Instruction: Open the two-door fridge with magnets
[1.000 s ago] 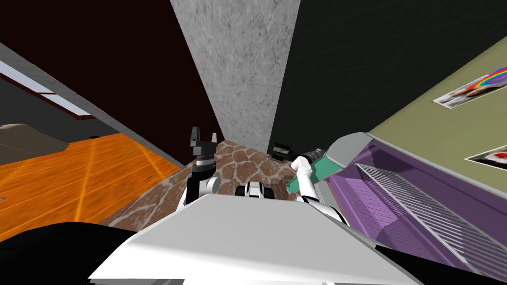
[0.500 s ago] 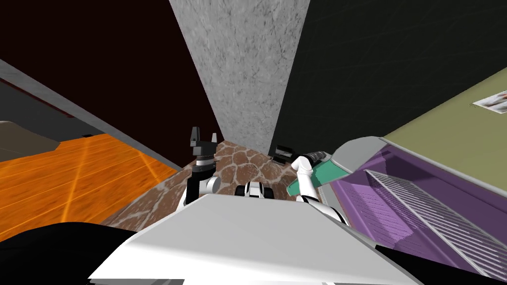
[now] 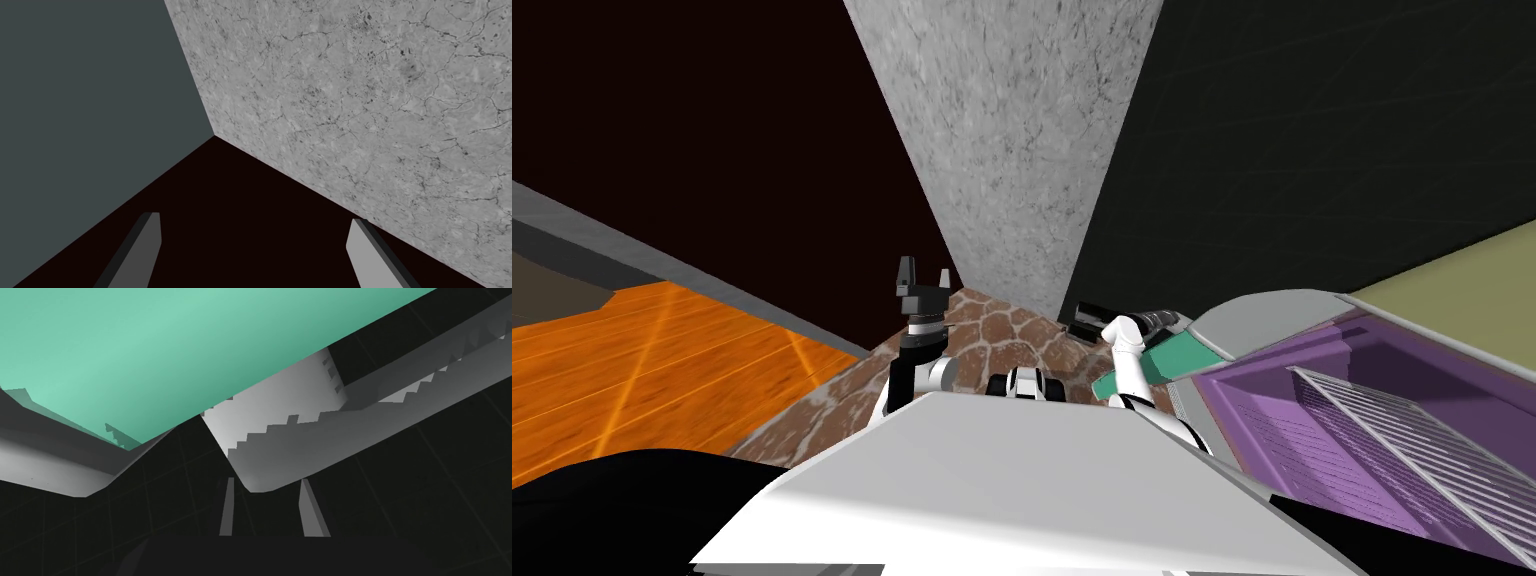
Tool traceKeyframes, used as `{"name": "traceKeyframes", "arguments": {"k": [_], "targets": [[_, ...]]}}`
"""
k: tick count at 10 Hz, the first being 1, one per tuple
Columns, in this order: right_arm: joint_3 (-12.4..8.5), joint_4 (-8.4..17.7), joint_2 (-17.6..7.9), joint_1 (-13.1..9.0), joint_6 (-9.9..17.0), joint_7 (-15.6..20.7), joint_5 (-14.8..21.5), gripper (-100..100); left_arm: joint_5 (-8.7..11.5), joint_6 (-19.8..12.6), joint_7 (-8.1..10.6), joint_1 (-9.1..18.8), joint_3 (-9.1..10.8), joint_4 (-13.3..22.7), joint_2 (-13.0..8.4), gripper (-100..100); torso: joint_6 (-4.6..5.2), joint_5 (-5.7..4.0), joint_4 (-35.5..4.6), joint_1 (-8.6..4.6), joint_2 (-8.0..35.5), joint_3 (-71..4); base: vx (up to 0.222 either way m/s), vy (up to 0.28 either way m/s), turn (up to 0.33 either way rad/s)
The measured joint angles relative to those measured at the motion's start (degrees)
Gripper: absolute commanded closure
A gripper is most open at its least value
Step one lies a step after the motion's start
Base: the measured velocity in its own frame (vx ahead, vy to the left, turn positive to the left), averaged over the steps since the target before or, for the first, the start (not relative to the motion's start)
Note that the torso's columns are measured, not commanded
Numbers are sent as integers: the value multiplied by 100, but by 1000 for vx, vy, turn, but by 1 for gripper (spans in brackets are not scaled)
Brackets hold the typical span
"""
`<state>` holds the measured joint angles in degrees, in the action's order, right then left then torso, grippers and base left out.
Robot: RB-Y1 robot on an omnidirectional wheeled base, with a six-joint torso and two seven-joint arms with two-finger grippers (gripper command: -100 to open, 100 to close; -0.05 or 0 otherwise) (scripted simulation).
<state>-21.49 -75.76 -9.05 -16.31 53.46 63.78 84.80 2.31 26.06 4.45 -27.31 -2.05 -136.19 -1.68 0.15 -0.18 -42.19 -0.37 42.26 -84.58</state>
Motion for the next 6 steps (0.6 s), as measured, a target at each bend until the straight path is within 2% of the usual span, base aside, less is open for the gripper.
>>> {"name": "traceKeyframes", "arguments": {"k": [2, 6], "targets": [[-70, -36, -7, -25, 89, 47, 9, 100, 0, 0, 0, 2, 0, 1, 0, 0, -8, -4, -8, 3, 41, 25, 153, 31, 9], [-243, -74, 49, -37, 360, 48, 104, 100, 0, 0, 0, 0, 0, 0, 0, 0, -1, 14, -5, 8, -10, -7, 230, 28, -1]]}}
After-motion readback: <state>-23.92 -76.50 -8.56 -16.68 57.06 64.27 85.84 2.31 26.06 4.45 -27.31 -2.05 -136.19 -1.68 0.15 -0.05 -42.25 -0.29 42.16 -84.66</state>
